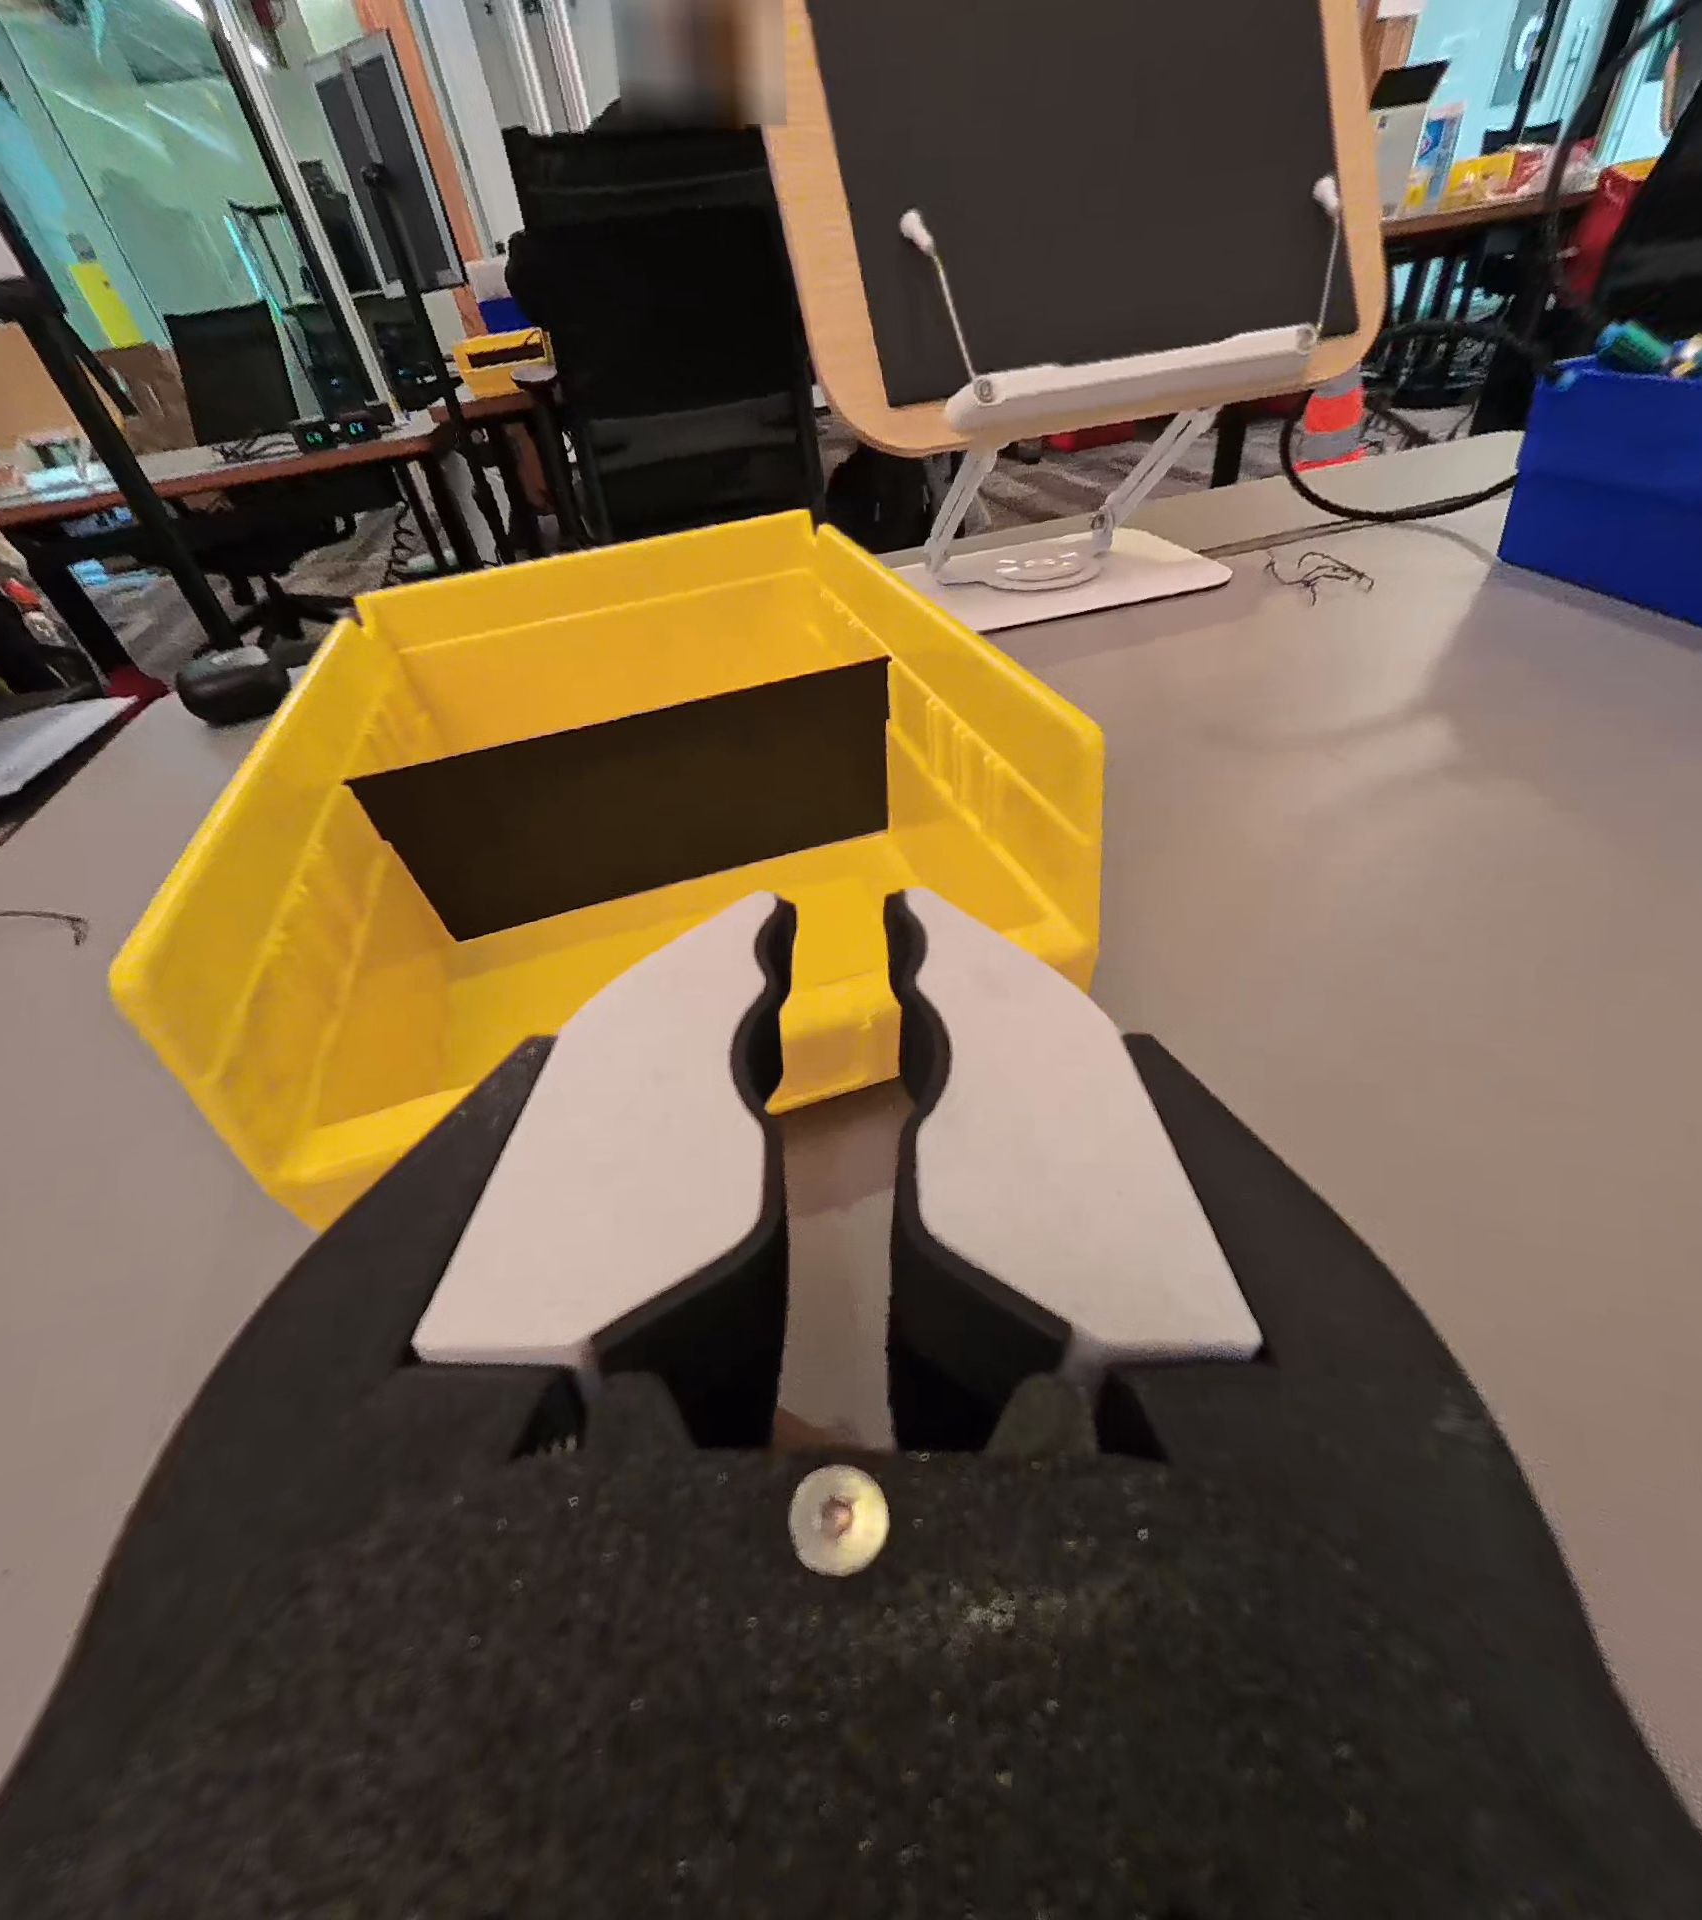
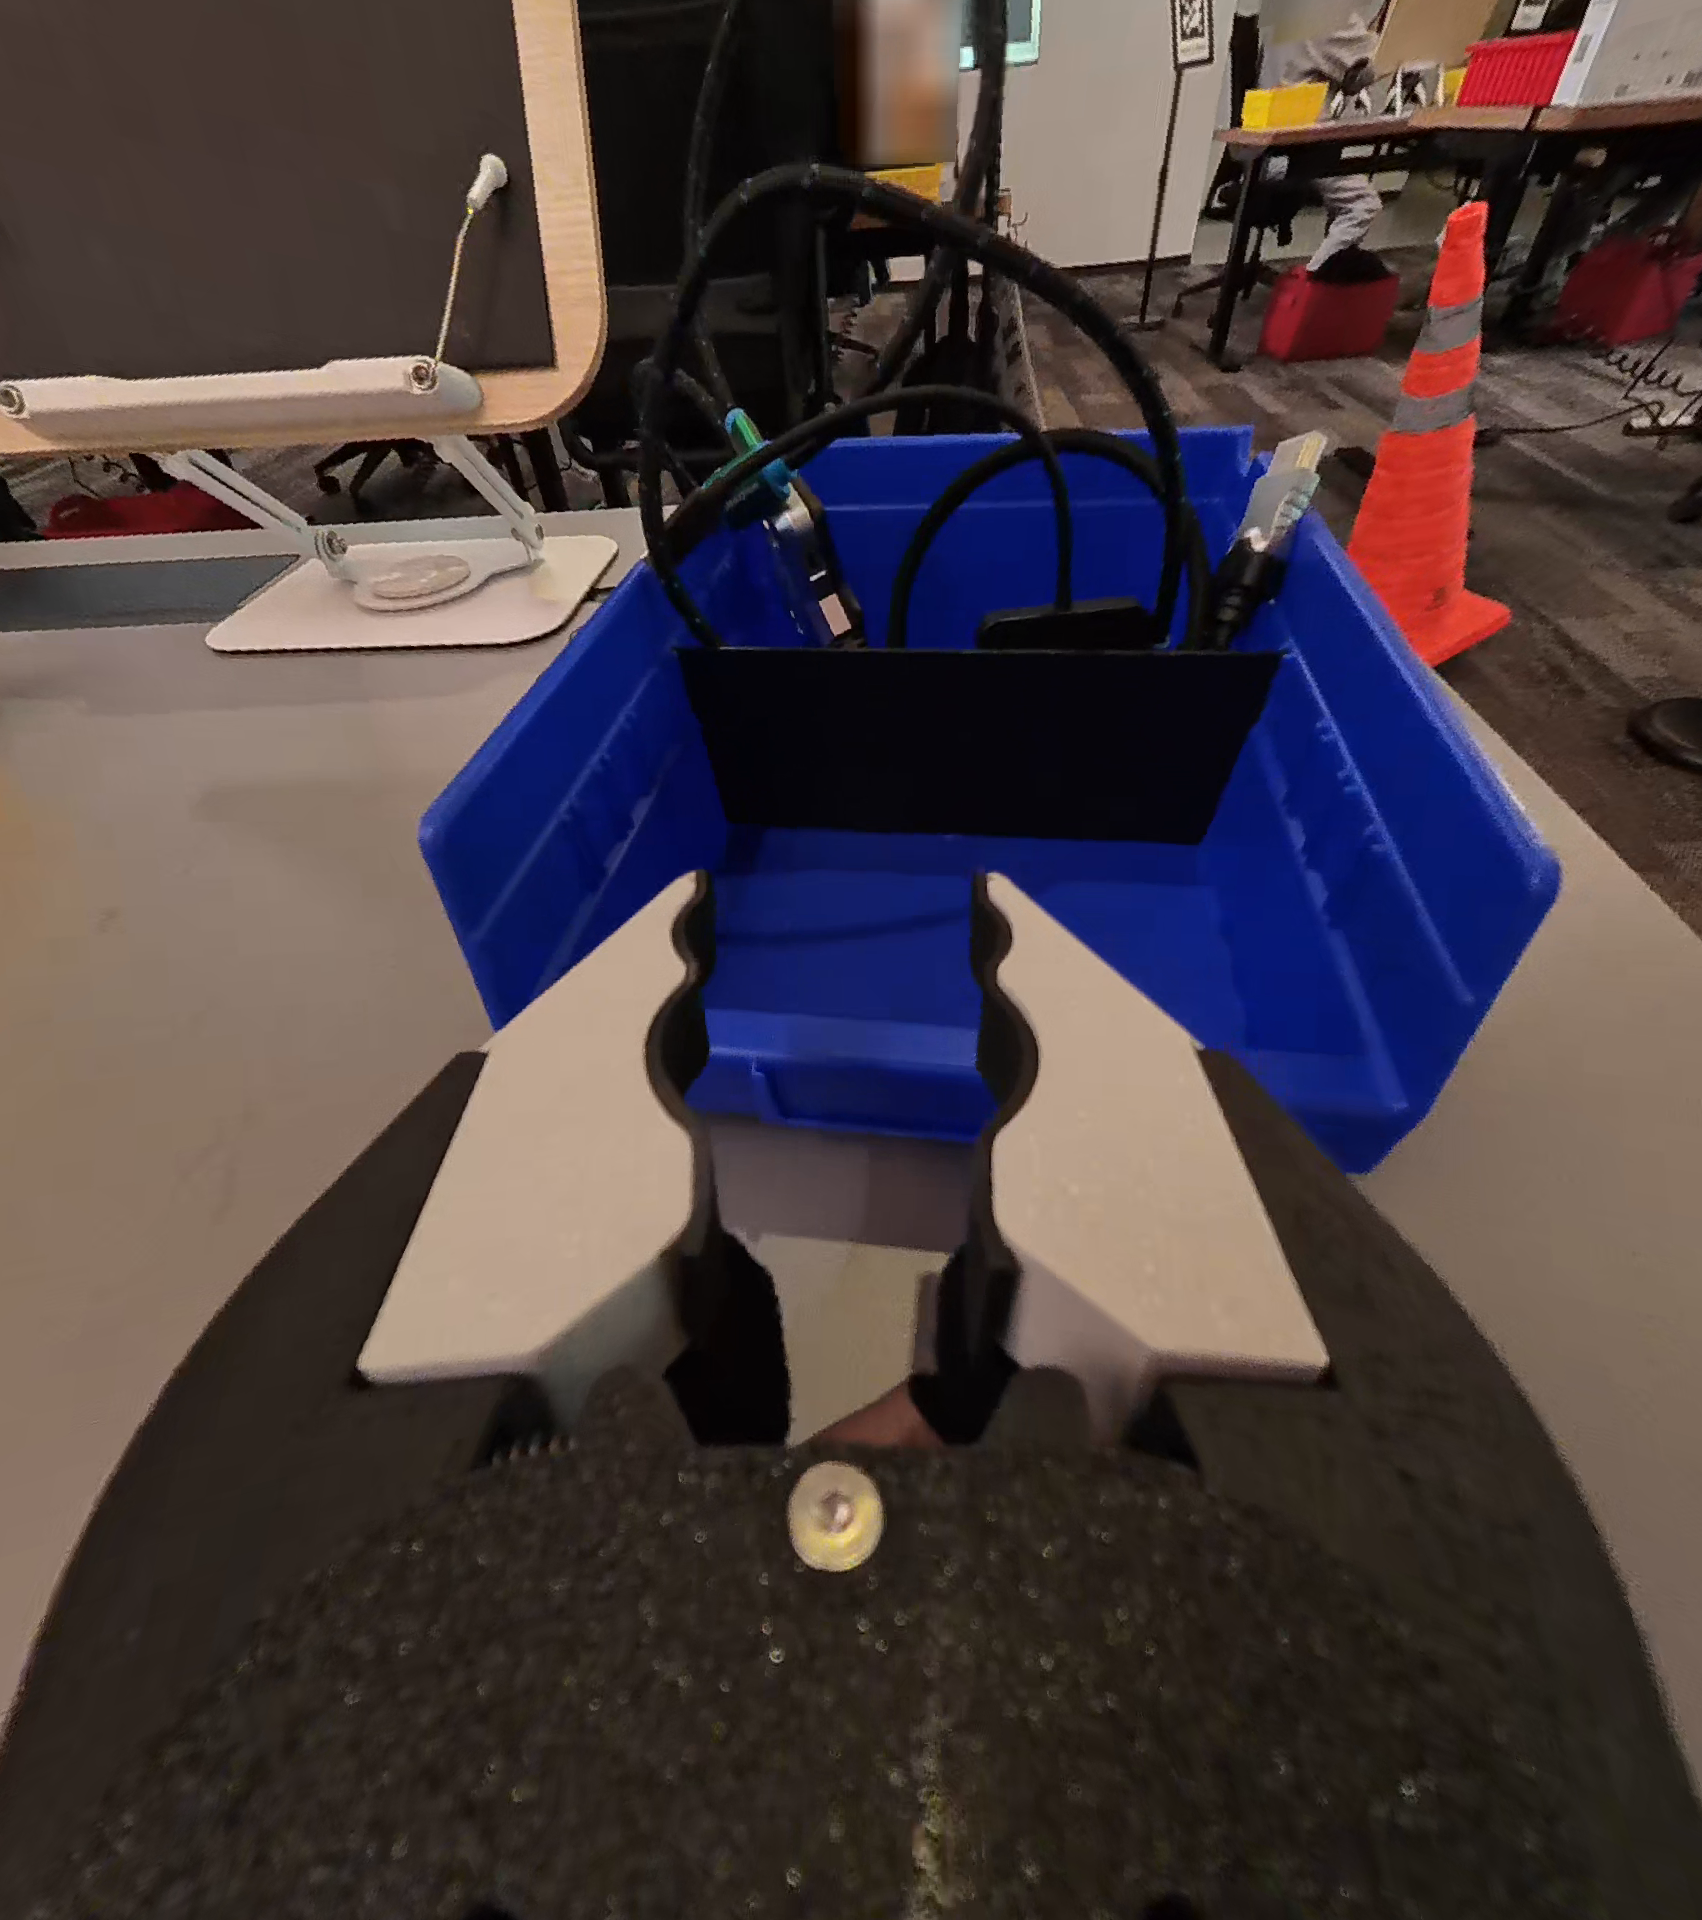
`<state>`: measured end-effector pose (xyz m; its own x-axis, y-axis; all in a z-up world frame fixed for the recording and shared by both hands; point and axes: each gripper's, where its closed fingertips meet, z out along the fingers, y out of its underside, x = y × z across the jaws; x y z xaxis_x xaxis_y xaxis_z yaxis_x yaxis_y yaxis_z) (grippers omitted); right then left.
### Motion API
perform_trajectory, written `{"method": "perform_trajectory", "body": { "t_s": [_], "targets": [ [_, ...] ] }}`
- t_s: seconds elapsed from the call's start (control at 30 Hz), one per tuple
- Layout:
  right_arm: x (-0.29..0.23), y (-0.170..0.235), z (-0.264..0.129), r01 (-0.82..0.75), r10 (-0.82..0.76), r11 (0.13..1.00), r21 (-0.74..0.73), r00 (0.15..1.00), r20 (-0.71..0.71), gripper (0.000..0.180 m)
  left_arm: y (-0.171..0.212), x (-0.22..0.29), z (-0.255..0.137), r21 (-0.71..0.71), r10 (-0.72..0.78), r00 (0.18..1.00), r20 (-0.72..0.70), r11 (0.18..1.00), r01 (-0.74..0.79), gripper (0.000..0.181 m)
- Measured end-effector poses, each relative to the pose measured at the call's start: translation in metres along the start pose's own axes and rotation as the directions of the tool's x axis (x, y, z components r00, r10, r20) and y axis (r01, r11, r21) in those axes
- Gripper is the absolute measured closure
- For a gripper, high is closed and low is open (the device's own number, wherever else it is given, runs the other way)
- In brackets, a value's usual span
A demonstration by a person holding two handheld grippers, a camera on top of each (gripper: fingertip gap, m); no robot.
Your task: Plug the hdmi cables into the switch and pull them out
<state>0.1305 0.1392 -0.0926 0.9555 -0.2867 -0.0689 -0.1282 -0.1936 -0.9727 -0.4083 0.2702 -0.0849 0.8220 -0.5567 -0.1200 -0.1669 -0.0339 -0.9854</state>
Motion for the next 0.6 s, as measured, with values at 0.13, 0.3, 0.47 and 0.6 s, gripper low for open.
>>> {"method": "perform_trajectory", "body": {
  "t_s": [0.13, 0.3, 0.47, 0.6],
  "targets": [
    [0.0, 0.003, 0.0, 0.024, -0.024, 1.0, -0.001, 1.0, -0.004, 0.13, -0.003, 0.01, -0.001, 0.008, -0.019, 0.999, -0.027, 1.0, 0.019, 0.164],
    [-0.042, -0.008, 0.001, 0.071, -0.087, 0.993, 0.097, 0.98, 0.177, 0.126, 0.002, 0.016, 0.002, -0.019, 0.05, 0.999, -0.016, 0.999, -0.051, 0.165],
    [-0.096, 0.003, 0.027, -0.016, 0.004, 0.999, 0.039, 0.953, 0.303, 0.113, 0.002, 0.025, 0.006, -0.014, 0.033, 0.998, -0.045, 0.999, -0.033, 0.166],
    [-0.111, 0.008, 0.055, 0.014, -0.014, 1.0, 0.004, 0.973, 0.229, 0.107, 0.005, 0.029, 0.008, -0.031, 0.045, 0.998, -0.054, 0.998, -0.047, 0.166]
  ]
}}
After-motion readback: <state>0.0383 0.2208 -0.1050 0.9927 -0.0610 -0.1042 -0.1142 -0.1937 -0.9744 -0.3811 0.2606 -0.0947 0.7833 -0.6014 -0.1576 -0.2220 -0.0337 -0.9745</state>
